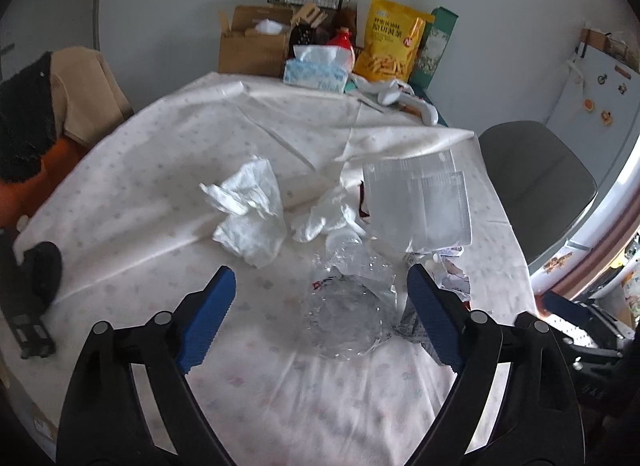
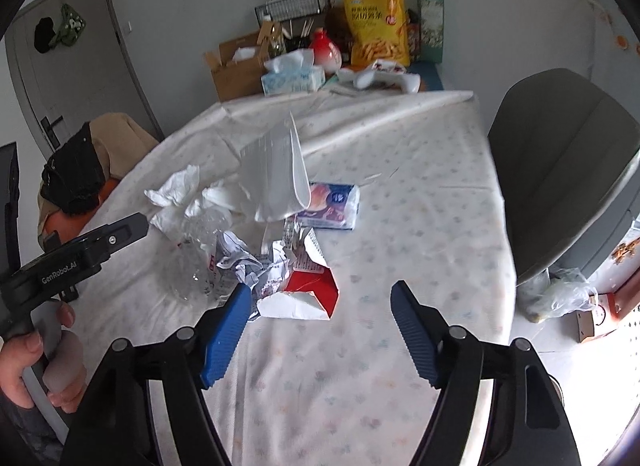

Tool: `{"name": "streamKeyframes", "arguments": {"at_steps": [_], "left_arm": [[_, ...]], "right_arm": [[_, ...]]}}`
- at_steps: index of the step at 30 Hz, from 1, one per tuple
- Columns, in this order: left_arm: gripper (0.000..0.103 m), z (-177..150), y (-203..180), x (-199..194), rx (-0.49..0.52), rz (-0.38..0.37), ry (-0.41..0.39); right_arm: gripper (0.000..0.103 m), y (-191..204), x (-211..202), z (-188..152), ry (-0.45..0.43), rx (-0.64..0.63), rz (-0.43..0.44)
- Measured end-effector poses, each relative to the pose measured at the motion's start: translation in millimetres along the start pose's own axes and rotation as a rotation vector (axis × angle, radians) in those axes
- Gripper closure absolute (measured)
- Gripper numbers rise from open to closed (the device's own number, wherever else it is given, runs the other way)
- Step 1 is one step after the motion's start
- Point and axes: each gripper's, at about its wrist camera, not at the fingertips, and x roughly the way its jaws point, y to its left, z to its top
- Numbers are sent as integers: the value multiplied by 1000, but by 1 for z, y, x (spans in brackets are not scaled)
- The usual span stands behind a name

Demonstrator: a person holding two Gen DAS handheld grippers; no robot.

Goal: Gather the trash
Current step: 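Grasp the clear plastic bottle with the left gripper while the right gripper approaches the red carton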

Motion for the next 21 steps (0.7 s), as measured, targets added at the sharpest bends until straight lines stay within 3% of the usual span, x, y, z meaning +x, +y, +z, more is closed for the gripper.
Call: {"name": "streamKeyframes", "arguments": {"at_steps": [17,20,21], "left_arm": [[18,-14,-3,73,-74,-58,146],[28,-17,0,75,-90,-57,146],[28,-17,1,75,-93,-57,150]], "right_arm": [[33,2,70,-6,145,58,63],[40,2,72,-7,140,61,64],[47,1,71,-7,141,57,68]]}}
